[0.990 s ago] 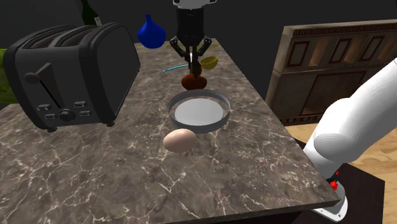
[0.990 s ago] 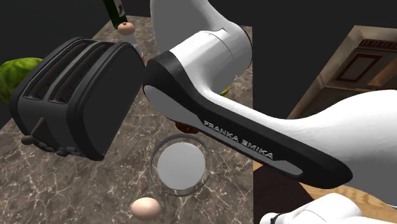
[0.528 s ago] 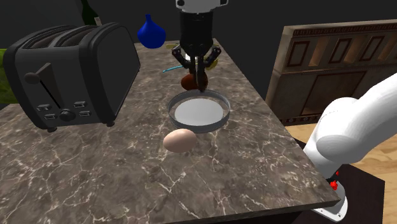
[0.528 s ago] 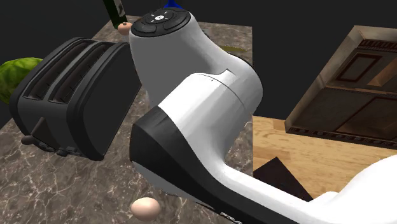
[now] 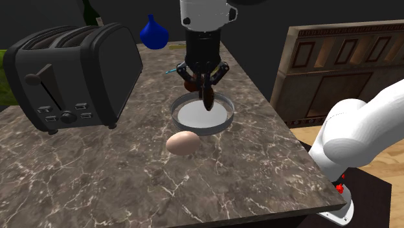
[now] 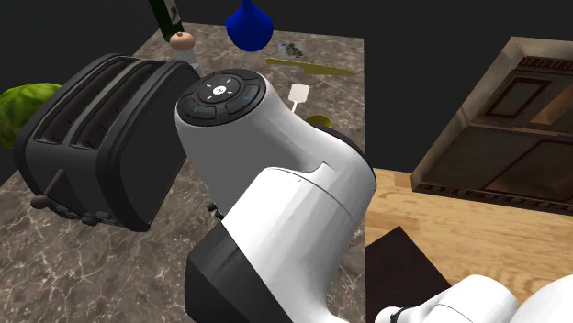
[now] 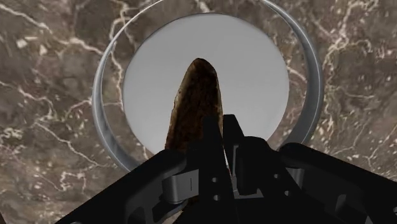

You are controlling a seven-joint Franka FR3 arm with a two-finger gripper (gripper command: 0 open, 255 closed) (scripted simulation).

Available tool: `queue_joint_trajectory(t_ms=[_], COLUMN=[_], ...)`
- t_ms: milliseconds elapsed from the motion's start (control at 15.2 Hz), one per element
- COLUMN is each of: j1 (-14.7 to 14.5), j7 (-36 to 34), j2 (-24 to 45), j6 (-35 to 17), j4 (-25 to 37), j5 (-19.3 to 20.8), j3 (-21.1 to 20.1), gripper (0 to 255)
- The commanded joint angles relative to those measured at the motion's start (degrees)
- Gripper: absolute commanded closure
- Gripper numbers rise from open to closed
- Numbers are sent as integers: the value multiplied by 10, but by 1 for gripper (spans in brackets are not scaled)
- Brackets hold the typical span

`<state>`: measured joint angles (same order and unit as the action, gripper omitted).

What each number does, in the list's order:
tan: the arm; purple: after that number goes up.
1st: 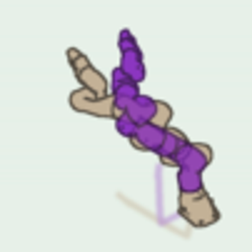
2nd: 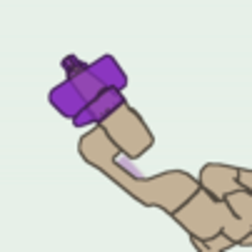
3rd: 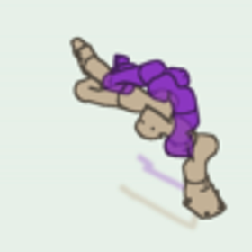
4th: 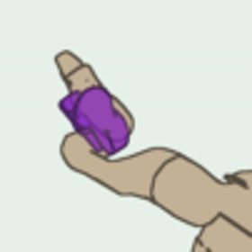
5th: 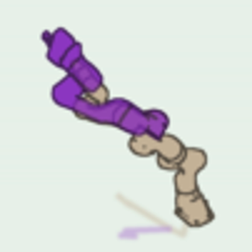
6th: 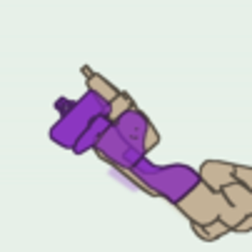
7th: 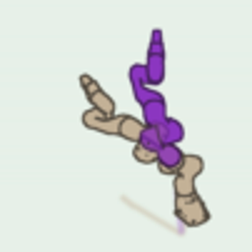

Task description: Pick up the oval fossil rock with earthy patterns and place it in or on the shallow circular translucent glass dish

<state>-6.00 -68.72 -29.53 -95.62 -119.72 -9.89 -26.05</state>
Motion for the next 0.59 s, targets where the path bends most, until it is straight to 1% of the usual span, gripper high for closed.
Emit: queue_joint_trajectory(t_ms=[0,462,528], j1=[-2,-6,-6], j7=[1,2,2], j2=[-5,-10,-10], j6=[-15,-66,-66], j4=[-19,-76,-76], j5=[-3,-9,-9], j3=[-1,-8,-8], gripper=[255,255,255])
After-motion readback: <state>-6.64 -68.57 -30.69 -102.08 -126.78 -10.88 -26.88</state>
